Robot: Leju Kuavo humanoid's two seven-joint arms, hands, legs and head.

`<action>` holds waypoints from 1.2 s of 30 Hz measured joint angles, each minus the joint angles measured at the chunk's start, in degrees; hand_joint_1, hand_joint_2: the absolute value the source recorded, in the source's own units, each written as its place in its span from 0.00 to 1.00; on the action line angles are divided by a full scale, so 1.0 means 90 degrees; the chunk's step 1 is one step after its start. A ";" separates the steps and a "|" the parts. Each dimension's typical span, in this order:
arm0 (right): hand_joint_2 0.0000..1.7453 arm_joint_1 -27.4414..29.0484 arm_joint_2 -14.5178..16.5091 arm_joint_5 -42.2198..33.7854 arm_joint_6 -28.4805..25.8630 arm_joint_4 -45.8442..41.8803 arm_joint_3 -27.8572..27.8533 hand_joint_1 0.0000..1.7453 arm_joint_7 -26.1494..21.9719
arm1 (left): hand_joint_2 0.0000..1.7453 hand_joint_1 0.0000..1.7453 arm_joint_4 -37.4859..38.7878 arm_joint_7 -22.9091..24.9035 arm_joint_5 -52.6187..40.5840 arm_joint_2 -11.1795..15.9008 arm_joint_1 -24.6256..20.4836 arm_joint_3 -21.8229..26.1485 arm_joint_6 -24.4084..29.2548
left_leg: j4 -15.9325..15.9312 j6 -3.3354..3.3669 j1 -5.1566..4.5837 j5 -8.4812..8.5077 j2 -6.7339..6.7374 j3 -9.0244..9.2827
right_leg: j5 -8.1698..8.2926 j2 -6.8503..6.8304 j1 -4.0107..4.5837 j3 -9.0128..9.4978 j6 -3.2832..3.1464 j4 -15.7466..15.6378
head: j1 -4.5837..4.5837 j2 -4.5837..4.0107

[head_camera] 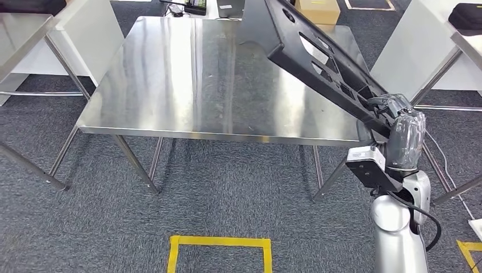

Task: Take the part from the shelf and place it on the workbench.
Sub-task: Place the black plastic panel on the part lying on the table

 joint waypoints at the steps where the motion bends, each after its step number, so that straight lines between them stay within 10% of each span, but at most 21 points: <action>1: 1.00 0.0014 -0.0028 -0.0005 0.0000 0.0010 -0.0001 0.99 0.0001 | 1.00 0.00 0.0001 0.0005 -0.0005 0.0000 -0.0001 -0.0001 -0.0007 | -0.0001 0.0004 0.0007 0.0004 -0.0020 0.0001 | -0.0162 0.0053 -0.0008 -0.0237 -0.0013 0.0448 | 0.0000 0.0001; 3: 1.00 0.0054 -0.0059 -0.0010 0.0000 0.0030 -0.0001 0.99 0.0008 | 1.00 0.00 0.0001 0.0012 -0.0013 -0.0004 0.0009 -0.0002 -0.0021 | 0.0009 -0.0030 0.0022 -0.0008 -0.0073 0.0000 | -0.0228 0.0075 -0.0050 -0.0495 0.0055 0.0852 | 0.0001 0.0001; 7: 1.00 0.0096 -0.0099 -0.0028 -0.0003 0.0040 0.0001 0.99 0.0012 | 1.00 0.00 -0.0002 0.0027 -0.0030 0.0003 0.0025 -0.0004 -0.0052 | 0.0172 -0.0258 0.0092 -0.0132 -0.0176 -0.0017 | 0.0400 0.0095 -0.0184 0.0076 0.0339 -0.0481 | 0.0006 0.0001; 13: 1.00 0.0106 -0.0098 -0.0040 -0.0007 0.0038 0.0007 0.99 0.0024 | 1.00 0.00 -0.0002 0.0046 -0.0028 0.0007 0.0049 -0.0002 -0.0045 | 0.0467 -0.0424 0.0129 -0.0323 -0.0137 -0.0139 | 0.0429 0.0118 -0.0151 0.0216 -0.0012 -0.0685 | -0.0010 0.0000; 18: 1.00 0.0060 -0.0091 -0.0039 -0.0007 0.0098 0.0029 0.99 0.0024 | 1.00 0.00 -0.0002 0.0059 -0.0027 0.0006 0.0064 -0.0003 -0.0032 | 0.2181 -0.0348 0.0074 -0.0878 -0.0057 -0.1147 | 0.0354 0.0090 -0.0014 0.0279 -0.0188 -0.0686 | -0.0014 0.0001; 23: 1.00 -0.0010 -0.0071 -0.0038 -0.0009 0.0161 0.0080 0.99 0.0028 | 1.00 0.00 -0.0002 0.0066 -0.0026 0.0030 0.0068 -0.0004 -0.0005 | 0.0580 0.0016 -0.0144 0.0045 -0.0015 -0.0528 | 0.0233 0.0092 0.0089 0.0405 -0.0235 -0.0690 | -0.0011 0.0000; 28: 1.00 -0.0047 -0.0071 -0.0033 -0.0015 0.0196 0.0113 0.99 0.0037 | 1.00 0.00 -0.0004 0.0067 -0.0027 0.0036 0.0066 -0.0003 0.0013 | 0.0236 0.0052 -0.0183 0.0021 -0.0024 -0.0307 | 0.0097 0.0073 0.0087 0.0377 -0.0114 -0.0595 | -0.0013 0.0001; 32: 1.00 -0.0058 -0.0087 -0.0034 -0.0017 0.0223 0.0126 0.99 0.0042 | 1.00 0.00 -0.0004 0.0067 -0.0028 0.0016 0.0061 -0.0005 0.0013 | 0.0143 0.0076 -0.0152 -0.0011 -0.0051 -0.0157 | -0.0336 0.0091 0.0061 -0.0451 -0.0100 0.0827 | 0.0002 0.0000; 34: 1.00 -0.0044 -0.0089 -0.0033 -0.0018 0.0247 0.0132 0.99 0.0047 | 1.00 0.00 -0.0002 0.0069 -0.0027 0.0006 0.0067 -0.0004 0.0015 | 0.0149 0.0053 -0.0143 -0.0067 -0.0075 -0.0103 | -0.0192 0.0091 0.0023 -0.0672 0.0020 0.0935 | 0.0001 0.0000; 36: 1.00 -0.0046 -0.0095 -0.0032 -0.0022 0.0256 0.0134 0.99 0.0048 | 1.00 0.00 -0.0002 0.0072 -0.0027 -0.0004 0.0072 -0.0002 0.0015 | 0.0176 -0.0005 -0.0118 -0.0145 -0.0099 -0.0026 | 0.0292 0.0089 -0.0028 -0.0411 0.0189 0.0123 | 0.0003 0.0000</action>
